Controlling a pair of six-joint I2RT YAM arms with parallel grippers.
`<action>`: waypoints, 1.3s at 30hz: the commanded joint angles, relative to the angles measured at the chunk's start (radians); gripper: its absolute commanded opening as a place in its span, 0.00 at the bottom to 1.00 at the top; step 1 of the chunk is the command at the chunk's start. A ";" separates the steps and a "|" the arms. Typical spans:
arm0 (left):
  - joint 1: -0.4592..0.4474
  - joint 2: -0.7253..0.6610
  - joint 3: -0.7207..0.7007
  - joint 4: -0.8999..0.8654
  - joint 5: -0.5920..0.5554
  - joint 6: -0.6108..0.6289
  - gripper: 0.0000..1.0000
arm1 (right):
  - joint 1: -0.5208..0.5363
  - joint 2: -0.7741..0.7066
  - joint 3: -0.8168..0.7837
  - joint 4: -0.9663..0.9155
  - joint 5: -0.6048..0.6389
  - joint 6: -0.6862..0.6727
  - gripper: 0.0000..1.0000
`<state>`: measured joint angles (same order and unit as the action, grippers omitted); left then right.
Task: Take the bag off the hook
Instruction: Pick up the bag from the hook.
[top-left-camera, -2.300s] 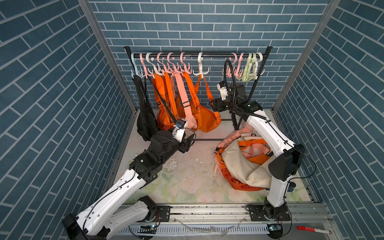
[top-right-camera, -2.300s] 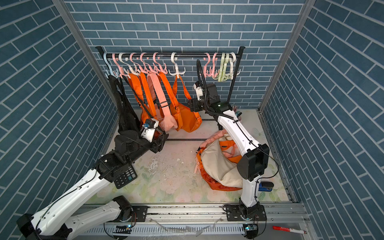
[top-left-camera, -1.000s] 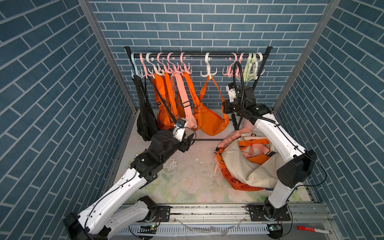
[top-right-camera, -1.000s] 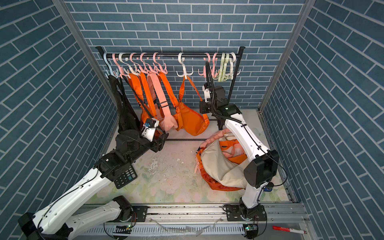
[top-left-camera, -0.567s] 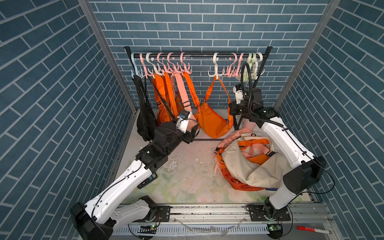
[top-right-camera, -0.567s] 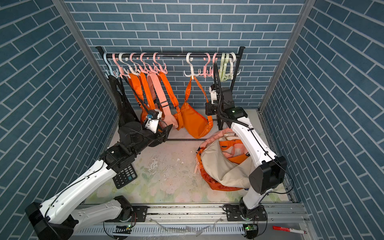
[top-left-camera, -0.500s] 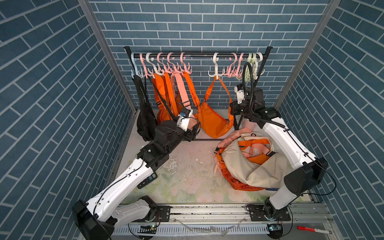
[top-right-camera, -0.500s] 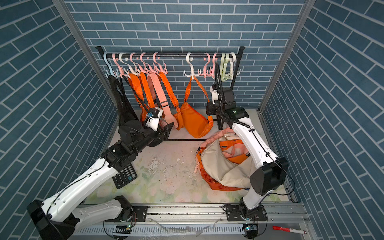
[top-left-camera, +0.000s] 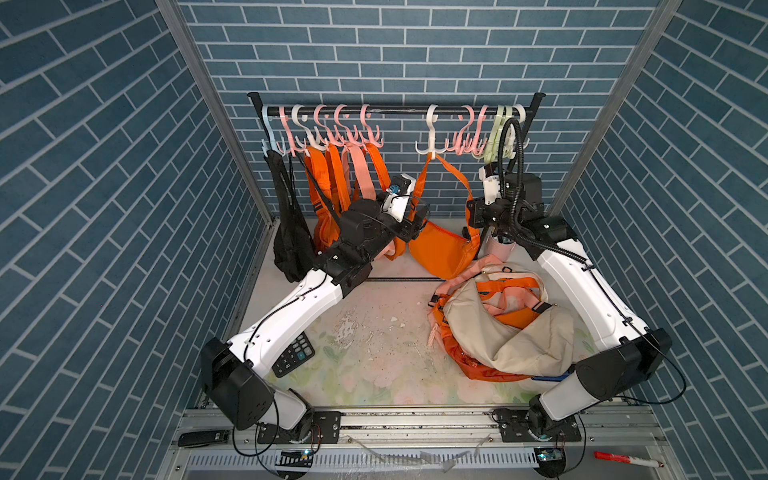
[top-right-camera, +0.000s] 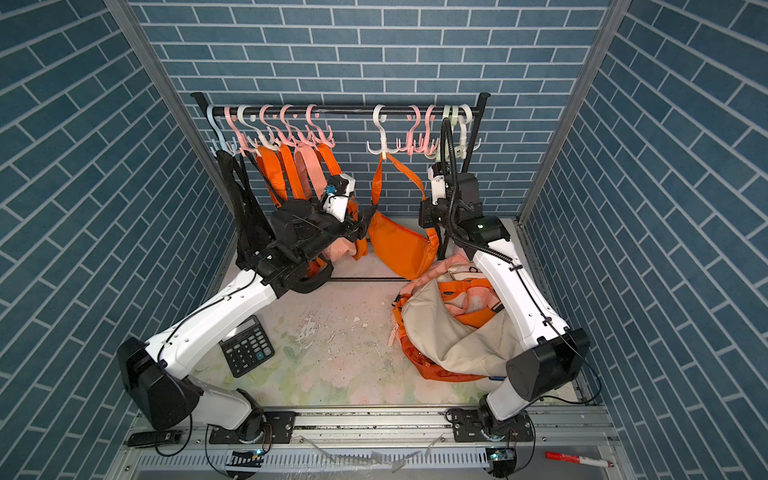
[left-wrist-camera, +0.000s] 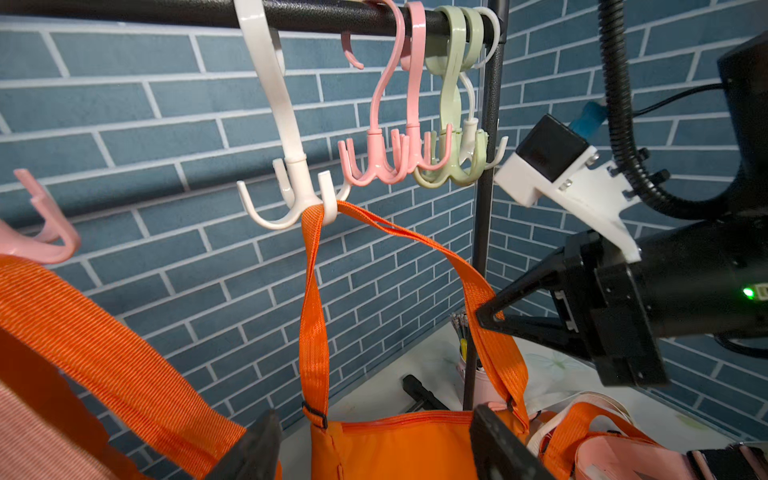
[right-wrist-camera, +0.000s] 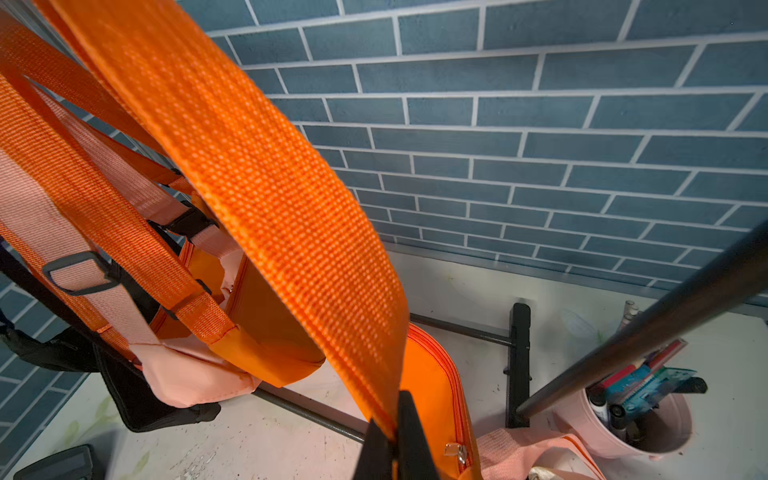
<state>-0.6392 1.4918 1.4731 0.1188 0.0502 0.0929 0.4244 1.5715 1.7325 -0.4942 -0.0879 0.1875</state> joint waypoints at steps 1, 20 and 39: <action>0.019 0.042 0.056 0.053 0.033 0.013 0.73 | -0.004 -0.020 0.019 0.008 -0.023 -0.023 0.00; 0.125 0.170 0.112 0.133 0.076 -0.044 0.73 | -0.006 0.113 0.294 -0.110 -0.036 -0.036 0.00; 0.148 0.306 0.280 0.121 0.100 0.008 0.72 | -0.006 0.251 0.551 -0.244 -0.064 -0.044 0.00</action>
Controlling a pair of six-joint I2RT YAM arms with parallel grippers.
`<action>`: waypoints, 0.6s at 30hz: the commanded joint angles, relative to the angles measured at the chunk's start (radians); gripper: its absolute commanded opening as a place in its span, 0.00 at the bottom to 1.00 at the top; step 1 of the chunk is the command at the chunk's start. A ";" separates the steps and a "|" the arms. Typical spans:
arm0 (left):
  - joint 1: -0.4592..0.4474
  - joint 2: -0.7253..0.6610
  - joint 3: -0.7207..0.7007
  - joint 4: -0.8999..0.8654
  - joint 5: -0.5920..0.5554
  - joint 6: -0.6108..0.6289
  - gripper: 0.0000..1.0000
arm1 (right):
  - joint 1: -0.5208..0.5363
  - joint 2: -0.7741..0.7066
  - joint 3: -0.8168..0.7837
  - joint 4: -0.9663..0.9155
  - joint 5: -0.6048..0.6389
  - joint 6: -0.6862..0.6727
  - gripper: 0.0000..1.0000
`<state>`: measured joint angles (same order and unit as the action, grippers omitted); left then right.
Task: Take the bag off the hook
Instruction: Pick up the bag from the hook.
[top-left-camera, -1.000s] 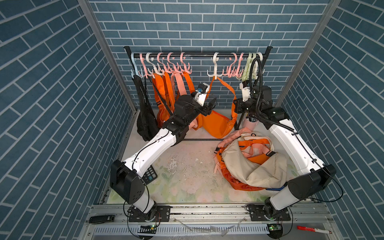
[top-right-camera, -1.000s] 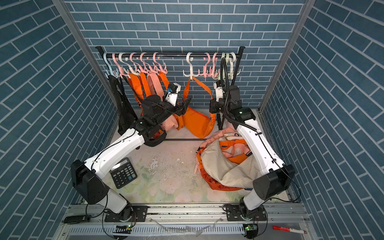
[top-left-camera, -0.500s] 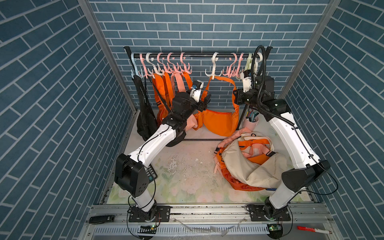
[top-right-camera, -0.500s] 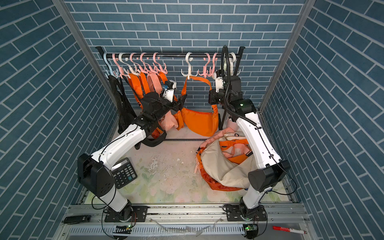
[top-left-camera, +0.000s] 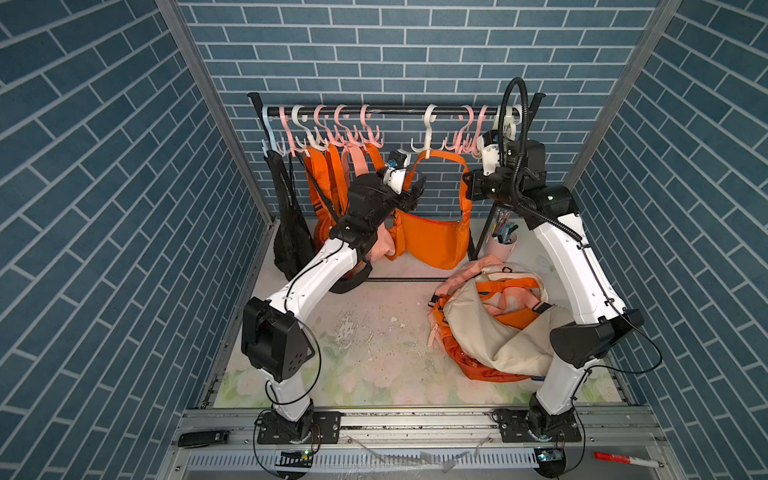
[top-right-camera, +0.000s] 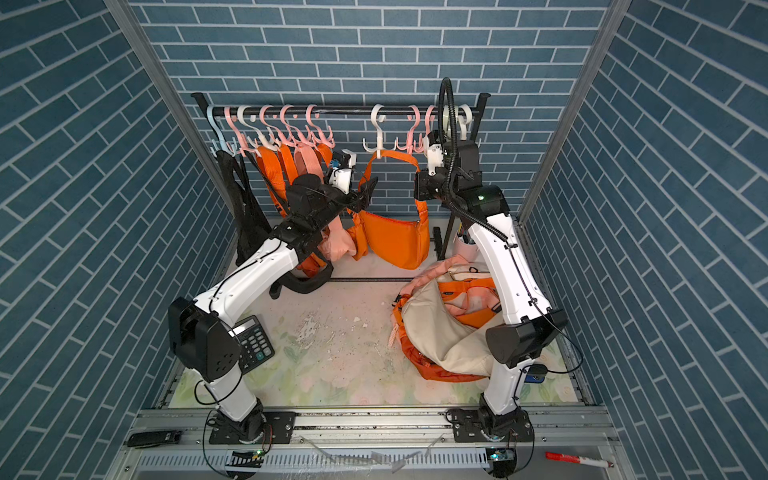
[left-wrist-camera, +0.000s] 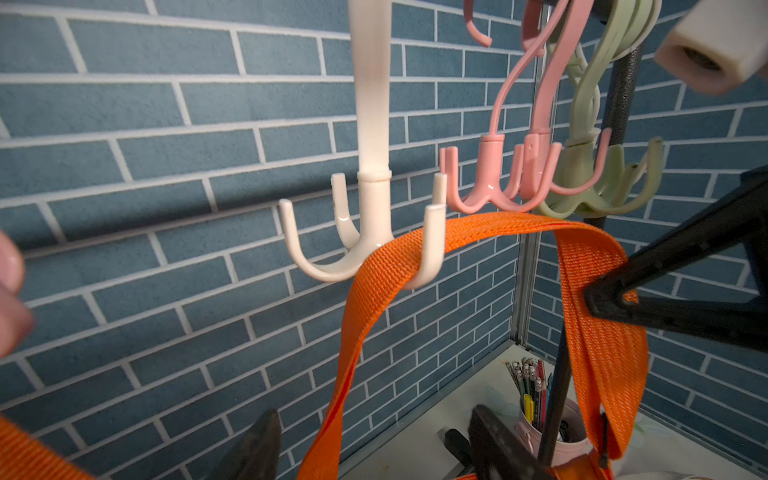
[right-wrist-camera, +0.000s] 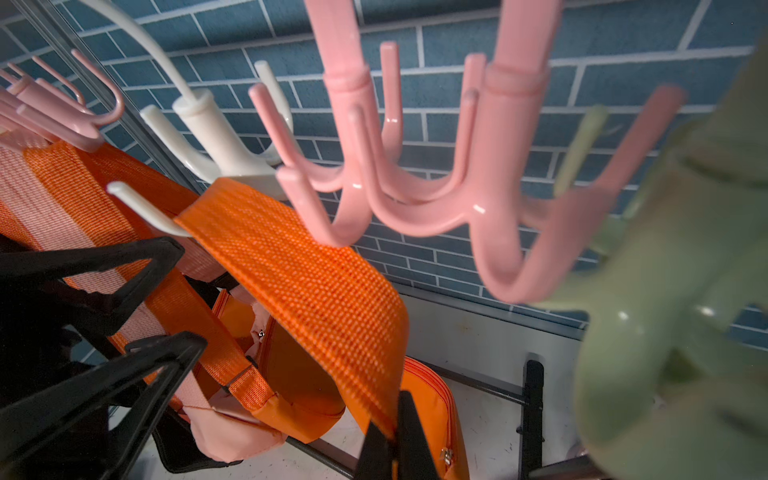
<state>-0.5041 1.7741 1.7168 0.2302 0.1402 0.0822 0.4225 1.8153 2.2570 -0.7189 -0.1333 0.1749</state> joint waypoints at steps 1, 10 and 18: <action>0.015 0.031 0.040 0.018 -0.004 0.016 0.70 | -0.004 0.004 0.027 -0.019 -0.021 -0.028 0.00; 0.038 0.111 0.111 0.058 0.037 -0.048 0.48 | -0.002 -0.010 0.009 -0.019 -0.042 -0.018 0.00; 0.040 0.135 0.142 0.064 0.168 -0.083 0.06 | -0.002 -0.015 -0.001 -0.011 -0.036 -0.015 0.00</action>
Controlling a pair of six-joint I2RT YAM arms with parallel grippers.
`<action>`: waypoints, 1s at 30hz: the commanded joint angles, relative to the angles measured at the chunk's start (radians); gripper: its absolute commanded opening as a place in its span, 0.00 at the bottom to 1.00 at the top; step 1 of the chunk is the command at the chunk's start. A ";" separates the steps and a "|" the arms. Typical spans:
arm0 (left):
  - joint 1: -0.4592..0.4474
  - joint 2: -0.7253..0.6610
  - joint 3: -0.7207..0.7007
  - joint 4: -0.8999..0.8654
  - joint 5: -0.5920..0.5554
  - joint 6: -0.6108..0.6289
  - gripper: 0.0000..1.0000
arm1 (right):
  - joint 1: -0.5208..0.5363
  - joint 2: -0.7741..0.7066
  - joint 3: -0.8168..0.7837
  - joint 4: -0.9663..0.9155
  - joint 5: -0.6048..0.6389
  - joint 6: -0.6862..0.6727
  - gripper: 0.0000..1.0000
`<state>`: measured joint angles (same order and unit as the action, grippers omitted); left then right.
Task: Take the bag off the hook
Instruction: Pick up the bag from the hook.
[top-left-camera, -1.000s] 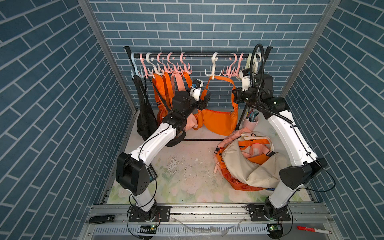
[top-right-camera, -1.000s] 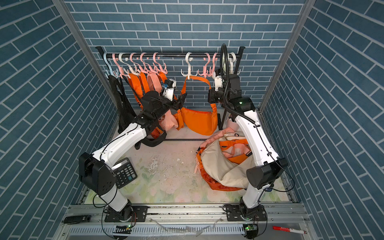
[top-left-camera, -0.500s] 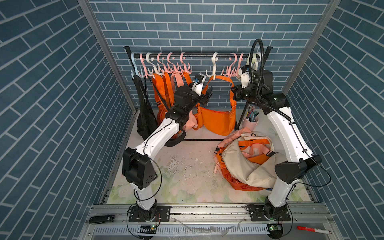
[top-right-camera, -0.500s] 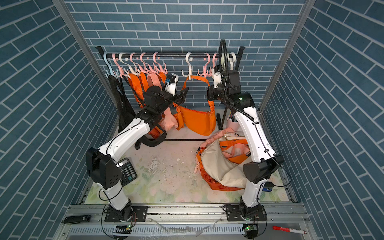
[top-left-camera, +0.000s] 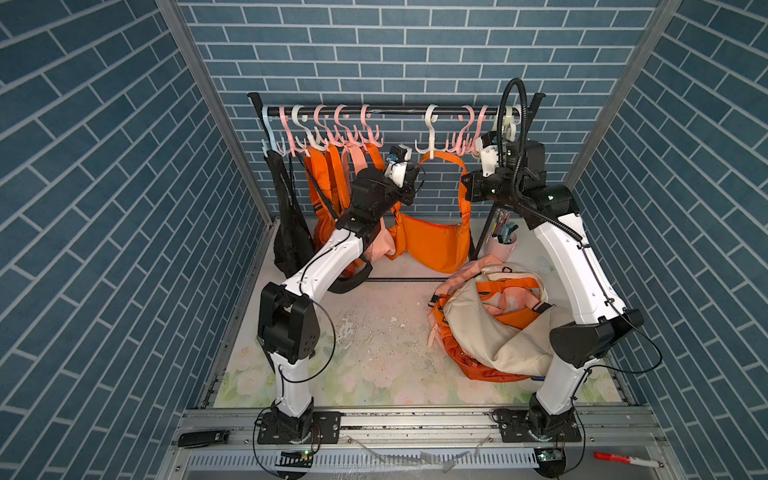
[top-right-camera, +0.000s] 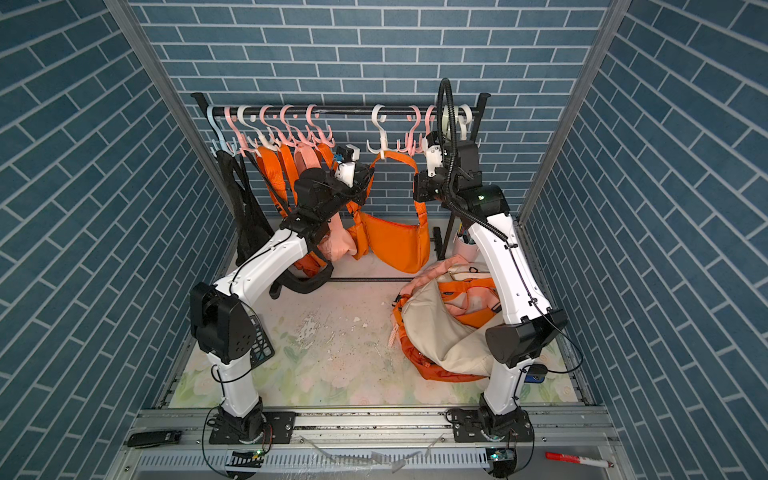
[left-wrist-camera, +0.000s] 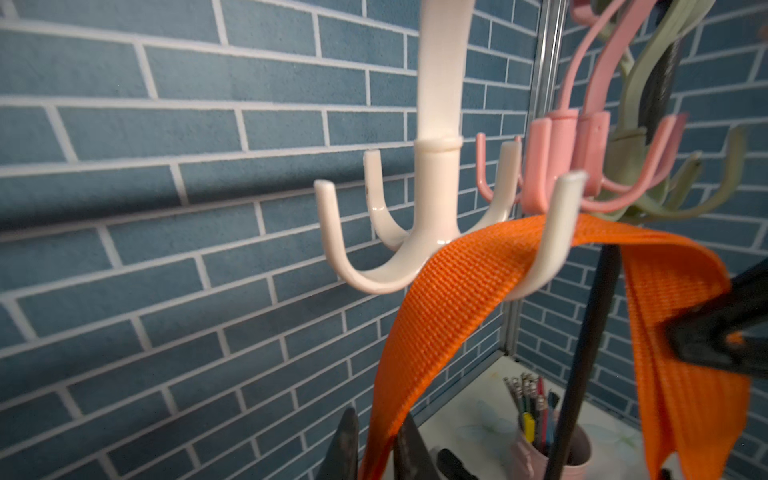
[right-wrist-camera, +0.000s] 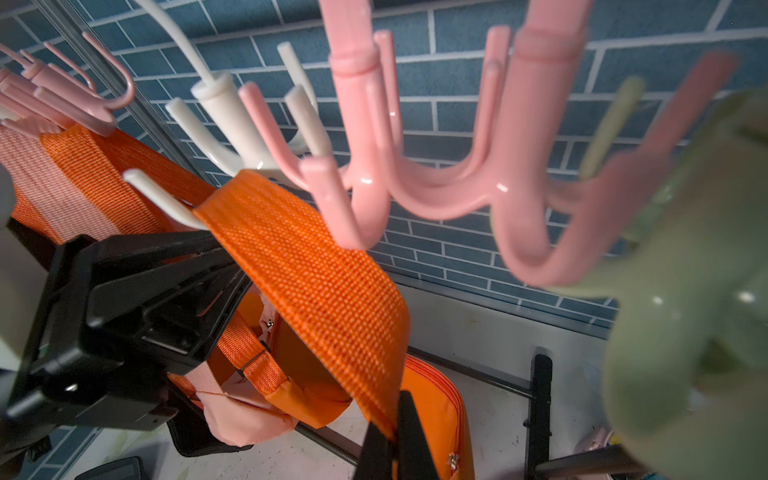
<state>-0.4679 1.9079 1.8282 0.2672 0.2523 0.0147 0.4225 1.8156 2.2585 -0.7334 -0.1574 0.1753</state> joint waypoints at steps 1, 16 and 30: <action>0.003 -0.001 0.031 0.026 0.047 -0.021 0.00 | -0.002 -0.016 -0.003 0.006 -0.011 -0.015 0.00; 0.005 -0.092 0.041 -0.017 0.012 -0.049 0.00 | -0.002 -0.033 0.028 0.060 -0.047 0.041 0.00; -0.003 -0.226 0.011 -0.079 -0.043 -0.029 0.00 | 0.029 -0.050 0.043 0.063 -0.055 0.076 0.00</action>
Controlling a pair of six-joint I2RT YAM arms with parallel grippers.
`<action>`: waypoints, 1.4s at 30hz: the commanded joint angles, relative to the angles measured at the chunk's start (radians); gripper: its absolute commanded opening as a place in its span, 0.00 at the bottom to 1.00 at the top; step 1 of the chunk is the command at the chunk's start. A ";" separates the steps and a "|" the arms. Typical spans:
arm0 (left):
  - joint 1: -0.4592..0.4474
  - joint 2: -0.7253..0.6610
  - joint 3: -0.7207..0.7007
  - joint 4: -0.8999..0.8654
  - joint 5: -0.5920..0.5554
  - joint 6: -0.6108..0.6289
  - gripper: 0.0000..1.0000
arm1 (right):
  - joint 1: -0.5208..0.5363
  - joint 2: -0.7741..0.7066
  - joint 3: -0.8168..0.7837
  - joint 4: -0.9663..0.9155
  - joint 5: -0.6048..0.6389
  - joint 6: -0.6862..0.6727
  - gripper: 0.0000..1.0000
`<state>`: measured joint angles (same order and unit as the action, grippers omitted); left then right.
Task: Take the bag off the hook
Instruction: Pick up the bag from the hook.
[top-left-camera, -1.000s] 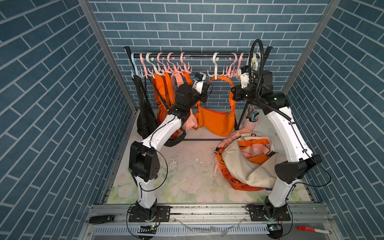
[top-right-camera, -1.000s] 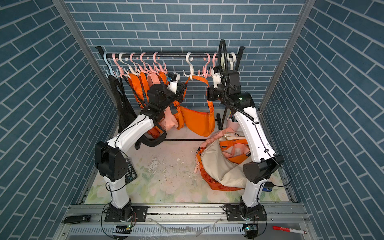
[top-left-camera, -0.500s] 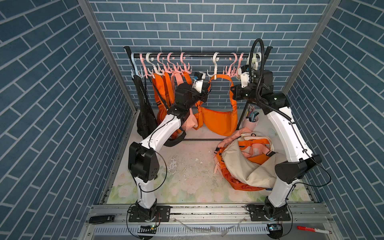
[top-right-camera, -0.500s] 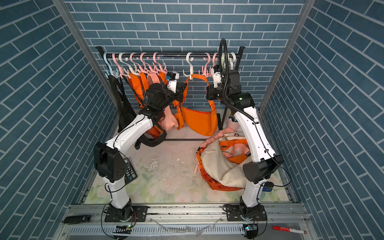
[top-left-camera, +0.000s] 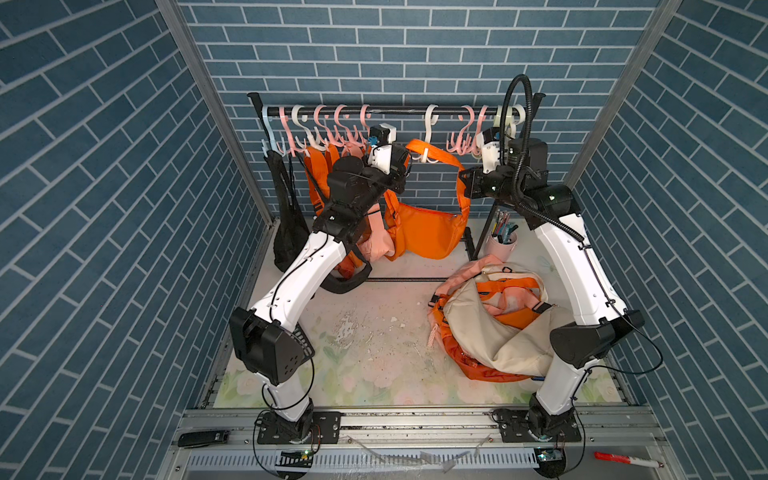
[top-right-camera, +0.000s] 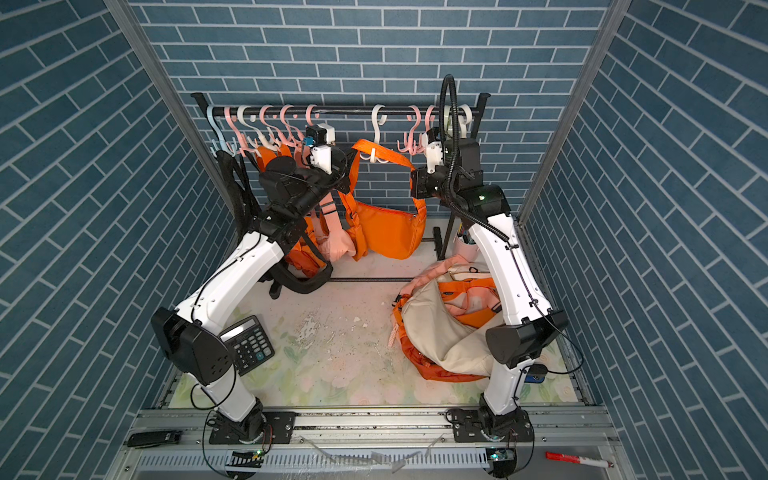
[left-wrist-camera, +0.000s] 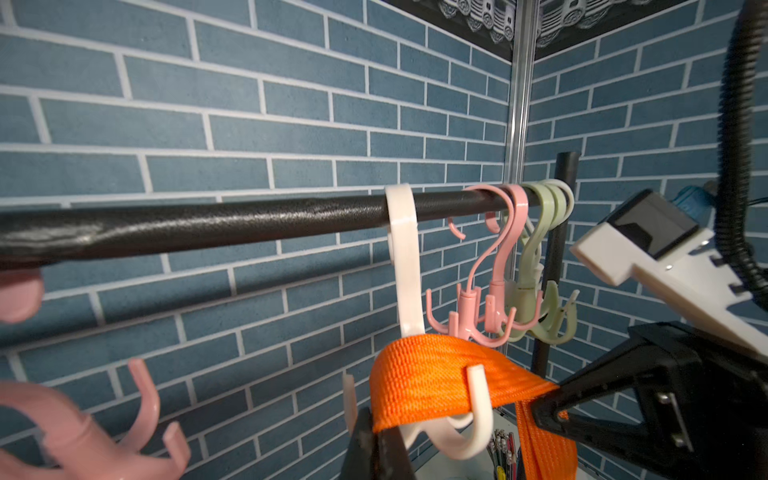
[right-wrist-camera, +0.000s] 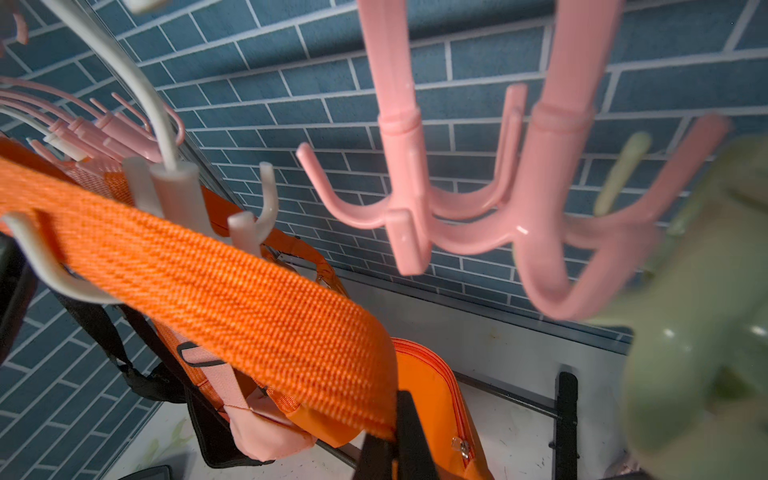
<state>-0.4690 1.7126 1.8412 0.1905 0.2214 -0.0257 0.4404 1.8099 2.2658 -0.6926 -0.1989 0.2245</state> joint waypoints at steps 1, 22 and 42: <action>-0.003 -0.042 -0.013 -0.001 -0.014 0.012 0.00 | 0.016 -0.047 0.036 0.020 -0.013 0.029 0.00; -0.017 0.022 0.143 -0.163 -0.022 0.056 0.00 | 0.038 0.103 0.304 -0.065 -0.013 0.040 0.00; -0.105 -0.172 0.014 -0.227 -0.019 0.201 0.00 | 0.038 -0.141 0.058 -0.052 0.022 -0.017 0.00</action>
<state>-0.5476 1.5795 1.8812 -0.0486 0.2024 0.1322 0.4770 1.7374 2.3466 -0.7769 -0.1940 0.2489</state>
